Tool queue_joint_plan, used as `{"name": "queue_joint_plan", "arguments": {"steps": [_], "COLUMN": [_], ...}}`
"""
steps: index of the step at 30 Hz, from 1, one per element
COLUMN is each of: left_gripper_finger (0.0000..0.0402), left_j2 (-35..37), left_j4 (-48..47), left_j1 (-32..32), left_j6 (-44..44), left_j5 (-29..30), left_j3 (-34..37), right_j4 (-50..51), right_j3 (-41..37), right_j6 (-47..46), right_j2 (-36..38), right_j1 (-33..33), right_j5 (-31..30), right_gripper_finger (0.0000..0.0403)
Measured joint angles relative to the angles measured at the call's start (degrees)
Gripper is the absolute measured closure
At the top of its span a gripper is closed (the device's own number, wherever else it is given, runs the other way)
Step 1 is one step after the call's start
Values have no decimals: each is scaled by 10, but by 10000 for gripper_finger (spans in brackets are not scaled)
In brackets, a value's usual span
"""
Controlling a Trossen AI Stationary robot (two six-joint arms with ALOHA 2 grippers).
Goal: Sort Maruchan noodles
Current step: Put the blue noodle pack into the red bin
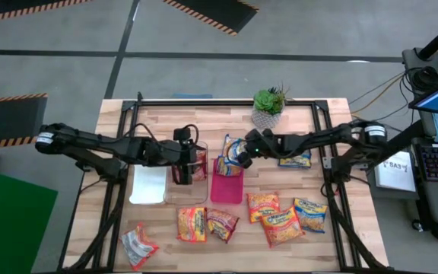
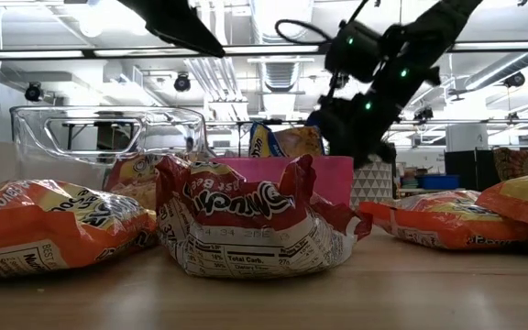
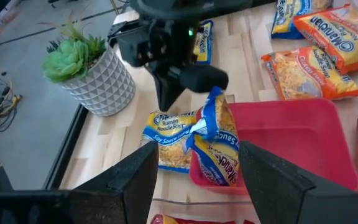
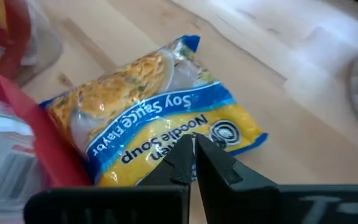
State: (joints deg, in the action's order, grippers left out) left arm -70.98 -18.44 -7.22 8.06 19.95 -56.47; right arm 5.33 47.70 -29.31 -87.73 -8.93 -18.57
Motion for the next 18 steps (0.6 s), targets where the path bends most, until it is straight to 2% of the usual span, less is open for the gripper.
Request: {"name": "queue_joint_plan", "arguments": {"steps": [9, 14, 18], "left_gripper_finger": [196, 196, 196], "left_j2": [2, 2, 2], "left_j4": [-8, -9, -9], "left_j1": [-14, -14, -14], "left_j6": [-24, -28, -28], "left_j5": [0, 0, 3], "left_j3": [0, 0, 0], "right_j4": [-37, -3, 63], "right_j3": [0, -1, -1], "right_j6": [22, 24, 25], "right_j2": [-49, -50, -45], "right_j1": [-35, -48, -54], "right_j5": [43, 40, 37], "right_gripper_finger": [394, 394, 394]}}
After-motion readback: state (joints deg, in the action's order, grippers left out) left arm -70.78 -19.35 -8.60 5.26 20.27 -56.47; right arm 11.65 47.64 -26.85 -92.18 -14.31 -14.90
